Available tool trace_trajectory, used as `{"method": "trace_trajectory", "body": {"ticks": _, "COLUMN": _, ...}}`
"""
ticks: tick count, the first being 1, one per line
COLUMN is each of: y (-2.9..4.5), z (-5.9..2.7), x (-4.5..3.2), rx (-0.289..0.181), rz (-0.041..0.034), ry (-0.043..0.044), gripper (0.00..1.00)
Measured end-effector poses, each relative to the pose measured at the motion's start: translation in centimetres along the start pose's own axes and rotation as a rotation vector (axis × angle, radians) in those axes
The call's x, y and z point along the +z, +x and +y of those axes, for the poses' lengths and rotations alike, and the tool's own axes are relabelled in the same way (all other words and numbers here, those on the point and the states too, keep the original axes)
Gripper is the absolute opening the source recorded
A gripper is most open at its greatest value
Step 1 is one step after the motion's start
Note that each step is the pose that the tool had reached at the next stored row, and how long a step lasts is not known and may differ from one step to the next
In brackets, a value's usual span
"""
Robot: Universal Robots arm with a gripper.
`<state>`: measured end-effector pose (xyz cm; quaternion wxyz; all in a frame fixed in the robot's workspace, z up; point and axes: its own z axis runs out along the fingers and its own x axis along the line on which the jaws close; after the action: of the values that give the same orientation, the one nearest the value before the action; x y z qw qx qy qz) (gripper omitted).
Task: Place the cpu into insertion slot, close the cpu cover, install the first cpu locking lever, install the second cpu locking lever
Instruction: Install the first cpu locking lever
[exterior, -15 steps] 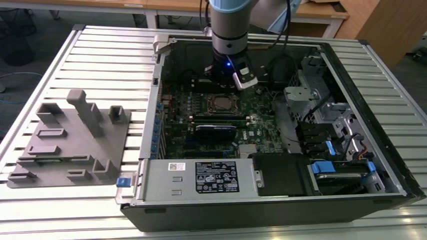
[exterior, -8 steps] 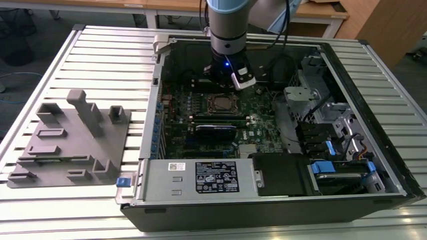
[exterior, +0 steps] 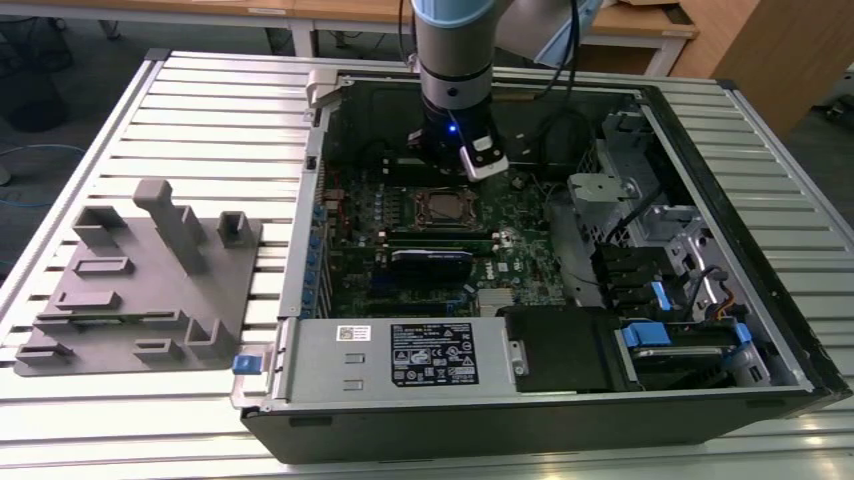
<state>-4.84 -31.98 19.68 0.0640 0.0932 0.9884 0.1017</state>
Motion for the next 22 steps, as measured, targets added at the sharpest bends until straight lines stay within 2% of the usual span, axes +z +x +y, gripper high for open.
{"method": "trace_trajectory", "body": {"ticks": 7, "y": 0.00, "z": 0.00, "x": 0.00, "rx": 0.057, "rz": -0.0124, "ry": 0.0060, "gripper": 0.11}}
{"method": "trace_trajectory", "body": {"ticks": 22, "y": 0.13, "z": -0.02, "x": -0.05, "rx": 0.062, "rz": -0.0154, "ry": 0.0044, "gripper": 0.11}}
